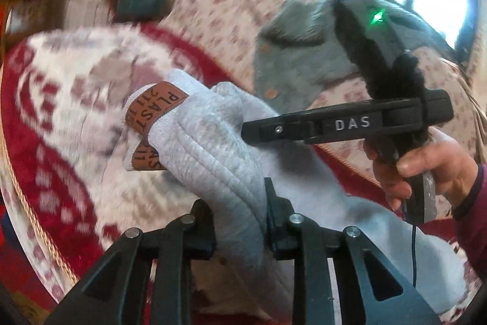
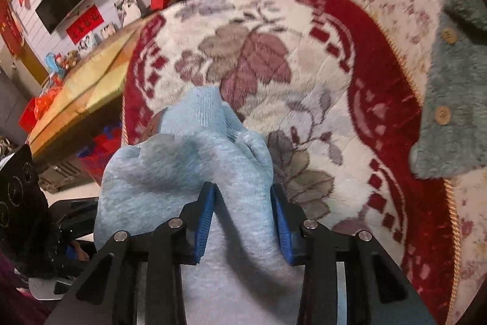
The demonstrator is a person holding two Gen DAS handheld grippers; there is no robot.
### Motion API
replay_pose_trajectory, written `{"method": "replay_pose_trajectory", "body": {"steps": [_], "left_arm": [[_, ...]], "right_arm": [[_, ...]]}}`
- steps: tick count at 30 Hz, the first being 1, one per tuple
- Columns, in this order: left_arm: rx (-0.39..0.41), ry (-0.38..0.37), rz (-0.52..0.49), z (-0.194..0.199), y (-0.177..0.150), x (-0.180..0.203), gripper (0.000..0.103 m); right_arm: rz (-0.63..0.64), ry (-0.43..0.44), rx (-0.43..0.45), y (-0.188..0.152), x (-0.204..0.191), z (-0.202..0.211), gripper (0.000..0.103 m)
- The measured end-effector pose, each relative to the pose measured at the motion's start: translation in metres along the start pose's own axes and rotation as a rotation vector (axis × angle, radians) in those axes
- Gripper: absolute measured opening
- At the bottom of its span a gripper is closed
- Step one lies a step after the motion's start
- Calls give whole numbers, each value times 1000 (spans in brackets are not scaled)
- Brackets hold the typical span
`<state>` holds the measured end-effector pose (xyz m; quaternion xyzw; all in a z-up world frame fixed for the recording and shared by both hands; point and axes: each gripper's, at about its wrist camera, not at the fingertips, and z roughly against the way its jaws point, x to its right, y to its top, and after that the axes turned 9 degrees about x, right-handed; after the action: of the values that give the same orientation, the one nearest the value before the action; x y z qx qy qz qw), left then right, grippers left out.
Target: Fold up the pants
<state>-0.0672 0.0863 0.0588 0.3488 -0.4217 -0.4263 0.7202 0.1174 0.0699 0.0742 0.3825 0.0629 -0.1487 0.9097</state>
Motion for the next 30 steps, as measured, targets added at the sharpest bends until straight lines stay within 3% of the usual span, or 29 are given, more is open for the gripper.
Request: {"method": "replay_pose_trajectory", "body": {"steps": [5, 10, 19, 25, 26, 28, 30], "left_arm": [[81, -90, -108, 26, 6, 42, 23], [110, -179, -230, 44, -3, 90, 23], [13, -334, -379, 49, -56, 165, 23], [-92, -367, -496, 41, -108, 197, 23], [-108, -369, -515, 38, -114, 200, 25], [-153, -379, -515, 34, -126, 204, 40], [-176, -416, -492, 37, -131, 205, 61]], "right_arm": [[3, -31, 59, -3, -4, 50, 41], [-20, -63, 119, -27, -5, 110, 40], [-220, -121, 163, -124, 23, 188, 38], [-415, -180, 144, -212, 51, 205, 38], [-452, -202, 130, -225, 56, 205, 38], [-552, -249, 112, -256, 70, 211, 39], [-640, -283, 131, -279, 80, 225, 39]]}}
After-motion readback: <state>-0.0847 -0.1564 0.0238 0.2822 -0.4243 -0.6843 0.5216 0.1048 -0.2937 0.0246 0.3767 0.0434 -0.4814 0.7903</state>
